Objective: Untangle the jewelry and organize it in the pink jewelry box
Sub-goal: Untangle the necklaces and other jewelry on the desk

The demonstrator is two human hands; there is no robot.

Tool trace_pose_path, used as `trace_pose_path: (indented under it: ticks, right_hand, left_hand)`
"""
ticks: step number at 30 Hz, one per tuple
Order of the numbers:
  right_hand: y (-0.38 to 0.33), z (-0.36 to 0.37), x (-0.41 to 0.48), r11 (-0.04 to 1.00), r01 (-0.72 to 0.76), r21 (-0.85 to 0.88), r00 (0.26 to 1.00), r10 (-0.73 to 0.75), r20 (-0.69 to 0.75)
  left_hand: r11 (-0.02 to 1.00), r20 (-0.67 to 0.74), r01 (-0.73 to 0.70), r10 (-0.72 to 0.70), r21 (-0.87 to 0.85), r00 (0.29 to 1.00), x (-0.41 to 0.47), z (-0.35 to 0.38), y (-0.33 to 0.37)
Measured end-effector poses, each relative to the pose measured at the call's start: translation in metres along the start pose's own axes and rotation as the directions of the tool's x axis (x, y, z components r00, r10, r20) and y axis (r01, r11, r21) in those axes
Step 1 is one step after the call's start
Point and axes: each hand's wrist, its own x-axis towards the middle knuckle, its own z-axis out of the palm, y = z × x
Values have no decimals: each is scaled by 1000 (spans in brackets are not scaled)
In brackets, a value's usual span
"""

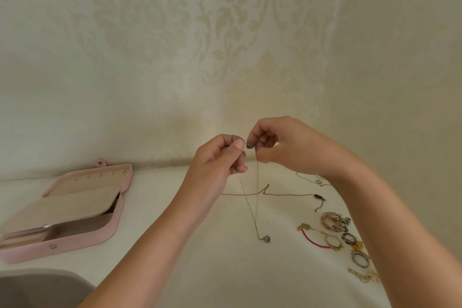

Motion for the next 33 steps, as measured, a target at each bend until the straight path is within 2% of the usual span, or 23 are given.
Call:
trace_pose_path:
  ticks: [3, 8, 13, 17, 22, 28, 31, 33]
  right_hand:
    - [-2, -3, -1, 1000, -8, -23, 1000, 8, 17]
    - [2, -11, -4, 988, 21, 151, 998, -31, 59]
    - [3, -17, -6, 955, 65, 291, 992, -94, 84]
    - [2, -17, -6, 943, 94, 319, 991, -118, 57]
    - [1, -18, -6, 948, 96, 305, 993, -114, 41]
    - [-3, -15, -7, 921, 134, 366, 985, -164, 51]
    - [-3, -10, -7, 898, 131, 420, 976, -192, 106]
    - [-3, -6, -7, 893, 83, 443, 961, -188, 201]
  left_hand:
    - [999, 32, 24, -23, -36, 999, 0, -3, 4]
    - [998, 44, 64, -65, 16, 997, -2, -11, 9]
    - [998, 76, 6, -11, 64, 997, -3, -16, 12]
    - [987, 71, -96, 87, 126, 994, -5, -16, 17]
    - [984, -18, -149, 152, 97, 988, -9, -19, 20]
    - [984, -53, -166, 169, 60, 984, -17, -19, 31]
    - [986, -104, -161, 165, 41, 981, -18, -26, 35]
    - [991, -144, -133, 134, 16, 980, -18, -34, 39]
